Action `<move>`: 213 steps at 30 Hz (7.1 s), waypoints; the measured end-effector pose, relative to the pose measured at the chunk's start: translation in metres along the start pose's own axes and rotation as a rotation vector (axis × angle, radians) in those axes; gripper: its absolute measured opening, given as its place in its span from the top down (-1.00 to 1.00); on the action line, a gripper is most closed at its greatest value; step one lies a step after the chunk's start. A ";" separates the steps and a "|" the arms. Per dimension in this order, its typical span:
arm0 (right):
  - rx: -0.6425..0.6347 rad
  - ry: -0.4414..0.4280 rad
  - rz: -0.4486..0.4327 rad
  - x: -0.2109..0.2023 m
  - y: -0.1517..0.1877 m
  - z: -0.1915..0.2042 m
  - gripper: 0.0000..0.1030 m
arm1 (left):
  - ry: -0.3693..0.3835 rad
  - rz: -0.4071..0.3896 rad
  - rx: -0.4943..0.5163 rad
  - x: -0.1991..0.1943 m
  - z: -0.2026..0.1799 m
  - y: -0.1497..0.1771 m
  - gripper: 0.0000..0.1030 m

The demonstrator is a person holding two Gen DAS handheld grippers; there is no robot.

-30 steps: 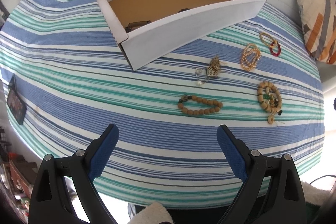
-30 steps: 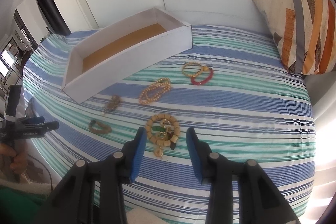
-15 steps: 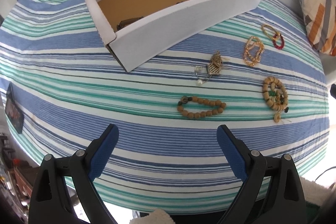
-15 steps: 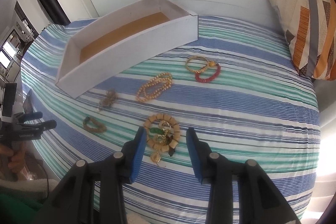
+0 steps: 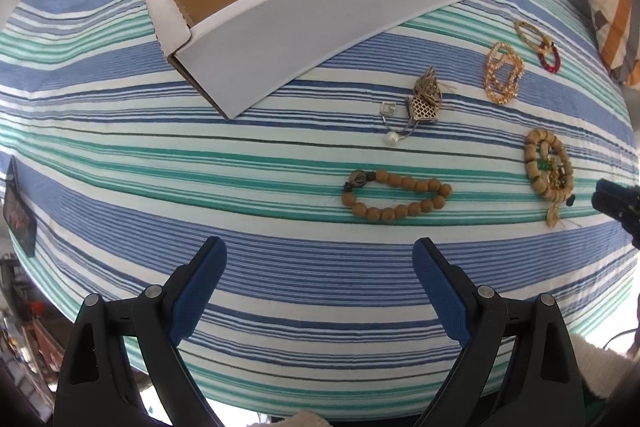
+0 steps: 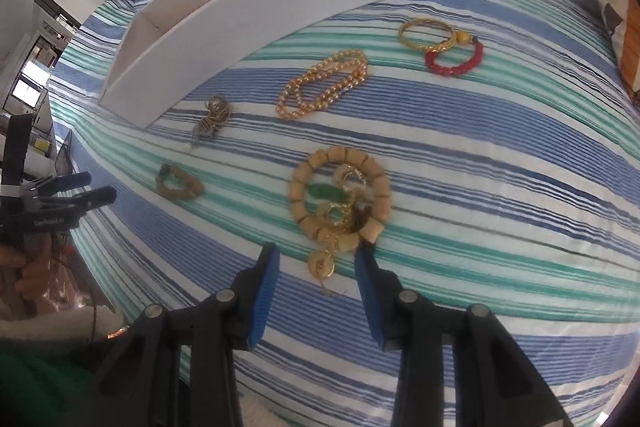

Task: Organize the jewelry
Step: 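Move both tools toward the remaining bracelets on the bed, then grasp the gold charm with the right tool while the left tool grasps the brown wooden bead bracelet, then carry both items into the white box and open both tools, then withdraw both tools from the box, then grasp the gold chain pendant with the left tool while the right tool grasps the amber bead necklace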

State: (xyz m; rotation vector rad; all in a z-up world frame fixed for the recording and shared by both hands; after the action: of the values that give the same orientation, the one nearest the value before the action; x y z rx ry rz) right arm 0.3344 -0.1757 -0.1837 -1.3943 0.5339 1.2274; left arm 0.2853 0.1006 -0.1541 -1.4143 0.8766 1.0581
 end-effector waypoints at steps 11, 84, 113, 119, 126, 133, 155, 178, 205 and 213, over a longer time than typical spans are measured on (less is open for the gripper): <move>-0.052 0.096 0.095 0.068 -0.024 -0.003 0.66 | -0.007 0.010 -0.028 0.003 0.007 0.005 -0.84; -0.236 -0.206 -0.271 -0.091 -0.249 0.117 0.92 | 0.224 -0.217 -0.166 -0.115 0.056 -0.205 0.82; -0.196 0.130 -0.444 -0.089 -0.262 0.091 -0.25 | 0.074 -0.331 -0.030 -0.100 0.007 -0.182 -0.70; -0.189 0.187 -0.464 -0.112 -0.204 0.079 -0.26 | 0.075 -0.344 0.024 -0.117 -0.023 -0.138 -0.81; -0.097 0.245 -0.442 -0.124 -0.139 0.050 -0.26 | -0.045 -0.450 0.111 -0.120 -0.049 -0.095 -0.83; 0.055 0.324 -0.434 -0.145 -0.070 -0.001 -0.26 | -0.044 -0.355 0.187 -0.097 -0.052 -0.055 -0.83; 0.076 0.197 -0.278 -0.107 -0.006 -0.005 -0.26 | 0.083 -0.115 0.111 -0.061 -0.050 -0.032 -0.90; 0.047 0.114 -0.168 -0.081 -0.017 0.012 -0.26 | 0.042 -0.064 0.076 -0.045 -0.036 -0.023 -0.90; 0.043 0.096 -0.133 -0.053 -0.036 0.010 -0.26 | 0.102 0.018 0.092 0.017 -0.062 -0.051 -0.89; -0.013 0.080 -0.107 -0.005 -0.074 0.009 -0.26 | 0.065 0.037 0.075 0.046 -0.066 -0.067 -0.88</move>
State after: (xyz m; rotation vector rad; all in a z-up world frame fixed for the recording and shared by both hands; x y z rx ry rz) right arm 0.3938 -0.1503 -0.1454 -1.4690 0.5006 1.0945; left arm 0.3713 0.0448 -0.1766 -1.3815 0.9829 1.0010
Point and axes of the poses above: each gripper's, at about its wrist camera, not at the fingertips, and x roughly the way its jaws point, z to its left, y to its underside, the point moved 1 cm from there along x, roughly the way its jaws point, and after that the axes turned 2 degrees about y, right-handed, at the moved point
